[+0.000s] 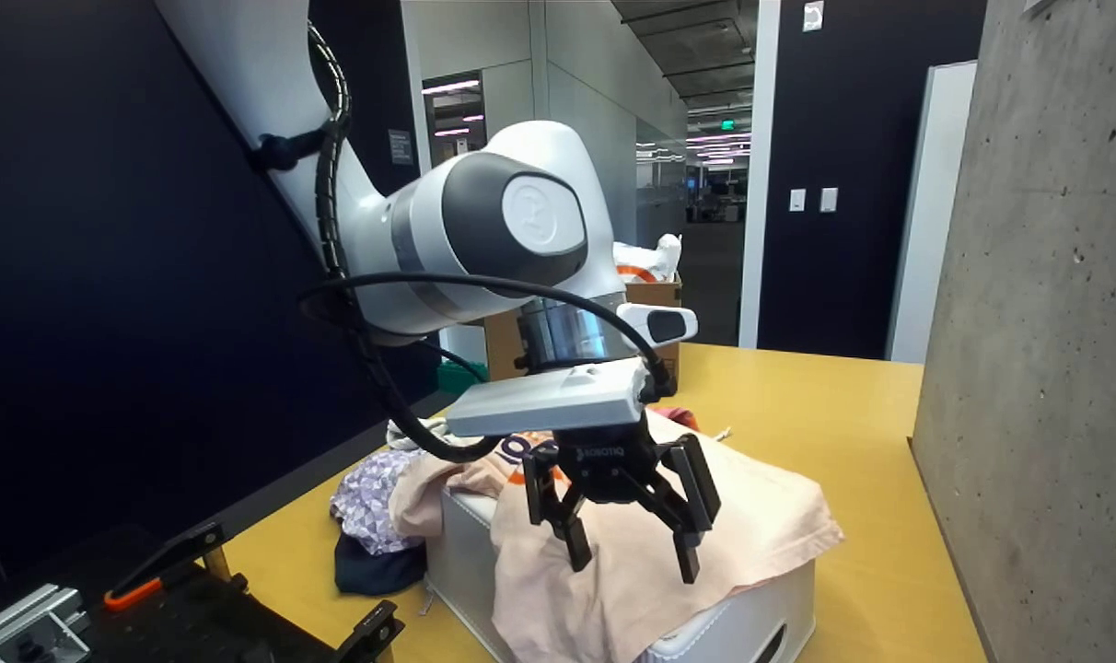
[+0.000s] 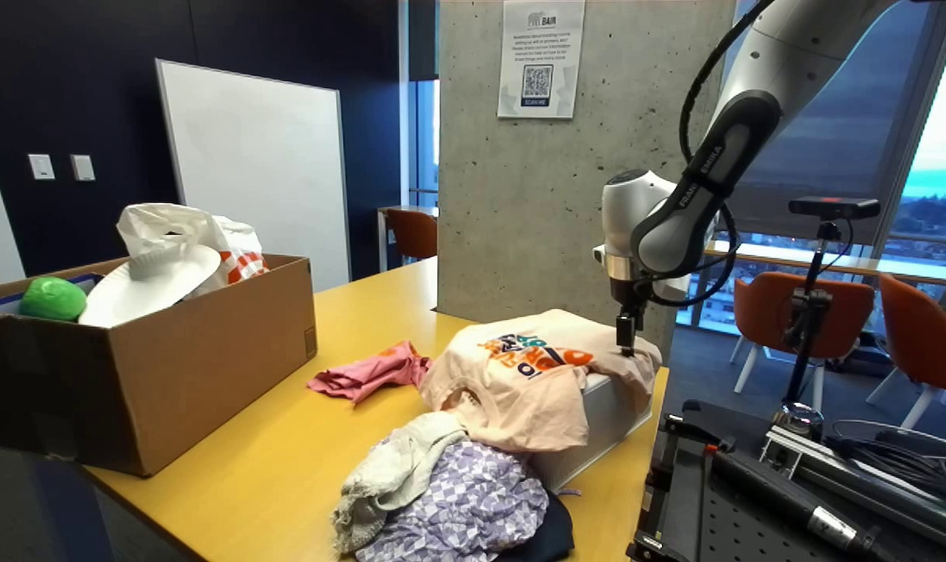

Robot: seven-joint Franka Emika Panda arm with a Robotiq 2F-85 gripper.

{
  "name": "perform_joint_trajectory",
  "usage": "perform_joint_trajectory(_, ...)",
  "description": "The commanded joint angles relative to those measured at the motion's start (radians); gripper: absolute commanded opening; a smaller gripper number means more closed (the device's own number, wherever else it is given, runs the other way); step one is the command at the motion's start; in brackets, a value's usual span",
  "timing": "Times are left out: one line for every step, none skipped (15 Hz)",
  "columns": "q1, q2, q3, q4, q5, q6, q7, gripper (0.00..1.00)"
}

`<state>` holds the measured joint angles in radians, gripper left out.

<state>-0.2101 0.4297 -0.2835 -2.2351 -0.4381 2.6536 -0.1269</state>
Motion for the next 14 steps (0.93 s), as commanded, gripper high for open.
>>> perform_joint_trajectory(-0.015,0.002,-0.02,-0.006,0.009,0.008,-0.014,1.0)
perform_joint_trajectory(-0.018,0.009,-0.028,0.0,0.008,0.01,-0.011,1.0)
perform_joint_trajectory(-0.023,0.015,-0.032,0.006,0.01,0.008,-0.013,1.0)
perform_joint_trajectory(-0.025,0.019,-0.041,0.009,0.008,0.009,-0.008,1.0)
perform_joint_trajectory(-0.029,0.021,-0.047,0.011,0.006,0.009,-0.008,1.0)
perform_joint_trajectory(-0.035,0.021,-0.056,0.012,0.004,0.009,-0.007,1.0)
perform_joint_trajectory(-0.043,0.019,-0.06,0.012,0.007,0.007,-0.008,1.0)
perform_joint_trajectory(-0.045,0.016,-0.07,0.011,0.002,0.006,-0.005,1.0)
perform_joint_trajectory(-0.046,0.017,-0.081,0.013,-0.005,0.005,0.001,1.0)
perform_joint_trajectory(-0.046,0.016,-0.095,0.016,-0.015,0.006,0.008,1.0)
perform_joint_trajectory(-0.043,0.015,-0.108,0.019,-0.024,0.008,0.017,1.0)
perform_joint_trajectory(-0.042,0.014,-0.116,0.024,-0.027,0.009,0.024,1.0)
perform_joint_trajectory(-0.034,0.013,-0.125,0.027,-0.034,0.012,0.037,1.0)
perform_joint_trajectory(-0.033,0.012,-0.124,0.028,-0.031,0.016,0.04,1.0)
